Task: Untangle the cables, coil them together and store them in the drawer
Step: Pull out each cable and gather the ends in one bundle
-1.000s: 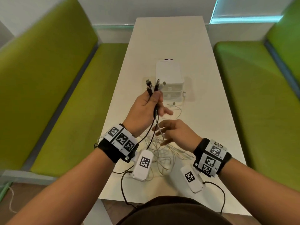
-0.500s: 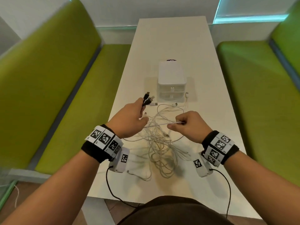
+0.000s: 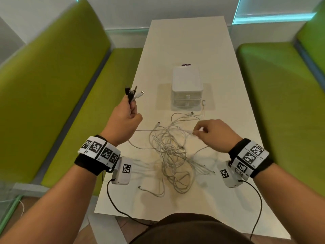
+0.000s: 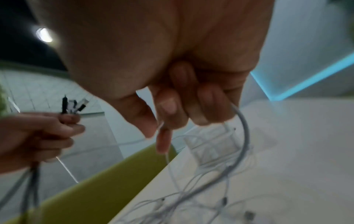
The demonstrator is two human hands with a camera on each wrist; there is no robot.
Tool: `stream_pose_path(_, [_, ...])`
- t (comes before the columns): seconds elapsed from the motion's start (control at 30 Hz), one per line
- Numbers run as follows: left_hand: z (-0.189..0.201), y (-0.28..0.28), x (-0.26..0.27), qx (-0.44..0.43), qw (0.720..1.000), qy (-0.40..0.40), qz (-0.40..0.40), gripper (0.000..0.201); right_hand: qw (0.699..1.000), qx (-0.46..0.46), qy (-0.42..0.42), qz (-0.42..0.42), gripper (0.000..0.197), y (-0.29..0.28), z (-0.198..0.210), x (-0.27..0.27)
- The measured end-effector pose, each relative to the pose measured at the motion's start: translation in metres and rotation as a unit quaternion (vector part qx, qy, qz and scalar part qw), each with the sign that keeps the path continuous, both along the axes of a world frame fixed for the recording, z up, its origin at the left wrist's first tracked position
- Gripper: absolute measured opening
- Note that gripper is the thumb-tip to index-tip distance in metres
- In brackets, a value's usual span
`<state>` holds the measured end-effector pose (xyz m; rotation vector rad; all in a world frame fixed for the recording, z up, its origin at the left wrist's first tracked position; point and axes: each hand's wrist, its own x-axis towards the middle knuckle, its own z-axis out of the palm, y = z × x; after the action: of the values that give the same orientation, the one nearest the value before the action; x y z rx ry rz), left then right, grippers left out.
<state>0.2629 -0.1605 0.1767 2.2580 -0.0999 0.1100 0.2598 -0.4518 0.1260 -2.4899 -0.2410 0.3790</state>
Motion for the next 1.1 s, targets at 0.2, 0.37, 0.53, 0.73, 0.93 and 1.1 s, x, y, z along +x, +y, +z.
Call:
stream_pose_path(0.2, [0.001, 0.009, 0.001, 0.050, 0.998, -0.001, 0.038, 0.022, 0.982, -0.156, -0.080, -0.074, 0.078, -0.016, 0.000, 0.009])
stream_pose_path(0.37, [0.003, 0.017, 0.003, 0.061, 0.998, 0.010, 0.032, 0.031, 0.983, -0.152, -0.051, -0.087, 0.082, -0.014, -0.003, 0.005])
stream_pose_path(0.53, [-0.002, 0.010, -0.001, 0.030, 0.998, 0.044, -0.031, 0.031, 0.978, 0.098, 0.176, -0.059, 0.061, -0.010, -0.013, -0.004])
stream_pose_path(0.73, [0.013, -0.002, 0.001, 0.000, 0.999, 0.005, -0.054, 0.030, 0.964, 0.004, 0.178, 0.199, 0.028, 0.030, -0.013, -0.020])
stream_pose_path(0.93, [0.017, -0.022, -0.007, -0.053, 0.985, 0.068, -0.152, 0.021, 0.992, 0.006, -0.111, 0.062, 0.047, 0.049, 0.011, 0.004])
stream_pose_path(1.1, [0.016, -0.044, -0.016, -0.161, 0.960, 0.095, -0.209, 0.024, 0.924, 0.350, 0.137, -0.075, 0.008, 0.081, 0.013, 0.003])
